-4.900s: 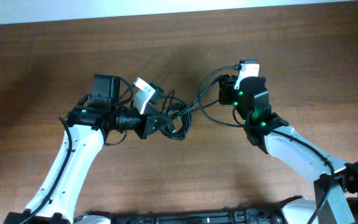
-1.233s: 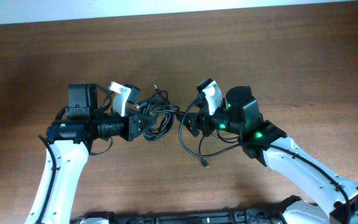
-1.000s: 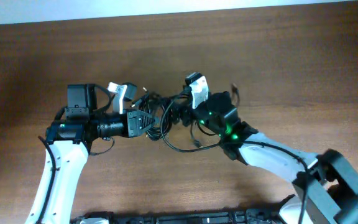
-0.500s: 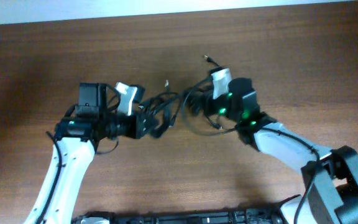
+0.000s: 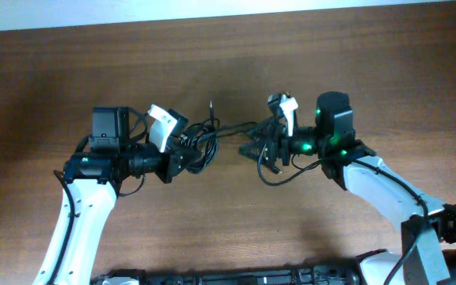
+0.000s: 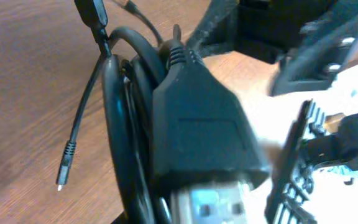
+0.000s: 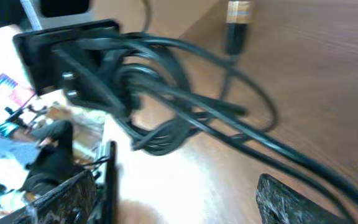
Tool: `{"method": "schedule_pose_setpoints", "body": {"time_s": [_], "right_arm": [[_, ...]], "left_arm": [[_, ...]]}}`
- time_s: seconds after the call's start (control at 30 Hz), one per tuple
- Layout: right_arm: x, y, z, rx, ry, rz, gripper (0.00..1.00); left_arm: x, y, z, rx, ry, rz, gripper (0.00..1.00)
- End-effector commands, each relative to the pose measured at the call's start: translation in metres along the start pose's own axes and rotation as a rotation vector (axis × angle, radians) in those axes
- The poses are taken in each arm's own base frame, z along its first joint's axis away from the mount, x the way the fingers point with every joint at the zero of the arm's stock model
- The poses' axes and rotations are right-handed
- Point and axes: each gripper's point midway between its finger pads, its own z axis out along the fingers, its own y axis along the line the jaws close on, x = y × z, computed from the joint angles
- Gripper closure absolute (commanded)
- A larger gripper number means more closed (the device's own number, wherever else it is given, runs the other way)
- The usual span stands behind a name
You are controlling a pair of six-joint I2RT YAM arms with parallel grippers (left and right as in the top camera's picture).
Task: Untangle cables
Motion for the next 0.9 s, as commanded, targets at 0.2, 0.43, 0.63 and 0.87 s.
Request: {"method": "schedule_pose_setpoints", "body": {"time_s": [0.2,0.43,0.63,0.87], "right_arm": [[-0.032,0.016,0.029,0.066,-0.099,-0.255,0.21],[-0.01,-0.017,0.049,0.247,-0.054,-0.146,0.96],[-0.019,-0.039,0.036,0.334,-0.147,0.168,0.96],[-0.024,-0.05,0.026,0.375,-0.184,0.22,0.96]], "left_arm": [[-0.015,-0.04,-0.005,0.192,-0.094,0.184,0.85],[-0.01,-0.047,0.005,0.189,-0.049,0.214,0.7],[-0.032,0.036,-0.037,-0.07,-0.194,-0.284,0.01],[0.03,0.072,-0.038,-0.395,-0.071,-0.979,0.01]]}}
